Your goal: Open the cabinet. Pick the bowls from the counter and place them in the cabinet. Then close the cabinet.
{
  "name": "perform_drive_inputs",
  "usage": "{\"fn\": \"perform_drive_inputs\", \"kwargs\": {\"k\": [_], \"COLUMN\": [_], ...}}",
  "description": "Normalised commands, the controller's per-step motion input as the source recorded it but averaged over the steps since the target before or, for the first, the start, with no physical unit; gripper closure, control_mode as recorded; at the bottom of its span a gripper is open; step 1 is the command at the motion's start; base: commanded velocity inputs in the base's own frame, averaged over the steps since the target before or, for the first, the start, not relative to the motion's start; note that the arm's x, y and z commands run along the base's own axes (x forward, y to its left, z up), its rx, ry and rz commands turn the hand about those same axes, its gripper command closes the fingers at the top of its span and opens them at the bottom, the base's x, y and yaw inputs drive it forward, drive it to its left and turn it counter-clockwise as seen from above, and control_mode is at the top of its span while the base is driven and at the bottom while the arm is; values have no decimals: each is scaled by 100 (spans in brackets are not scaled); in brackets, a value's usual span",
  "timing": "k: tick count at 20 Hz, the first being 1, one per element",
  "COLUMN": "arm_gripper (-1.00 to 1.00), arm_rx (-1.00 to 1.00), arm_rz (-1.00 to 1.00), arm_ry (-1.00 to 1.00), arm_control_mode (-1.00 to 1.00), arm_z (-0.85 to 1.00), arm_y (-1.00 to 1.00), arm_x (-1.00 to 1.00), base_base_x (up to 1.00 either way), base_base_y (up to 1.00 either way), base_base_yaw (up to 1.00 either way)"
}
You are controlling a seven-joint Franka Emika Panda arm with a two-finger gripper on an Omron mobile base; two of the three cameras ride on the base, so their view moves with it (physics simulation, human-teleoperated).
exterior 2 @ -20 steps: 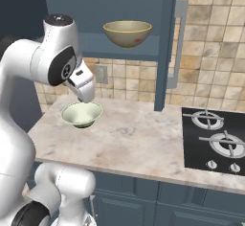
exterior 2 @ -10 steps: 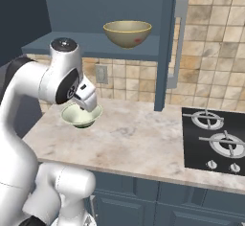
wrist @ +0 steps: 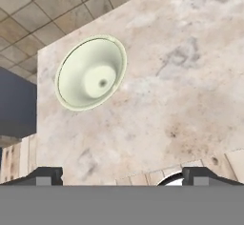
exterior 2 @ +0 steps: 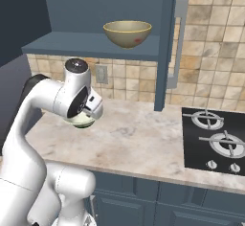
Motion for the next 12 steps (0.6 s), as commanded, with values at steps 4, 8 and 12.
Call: {"fn": "perform_drive_inputs", "kwargs": {"k": [4, 8, 12], "arm_gripper": [-100, -100, -100], "arm_rx": [0, 0, 0], "arm_rz": [8, 10, 8], "arm_ry": [1, 0, 0], "arm_control_mode": [-100, -100, -100], "arm_z": [-33, -34, -28], "arm_y": [0, 0, 0], "arm_x": [38, 35, 26], "base_base_x": [0, 0, 0], "base_base_y": [0, 0, 0], "base_base_yaw": [0, 0, 0]}}
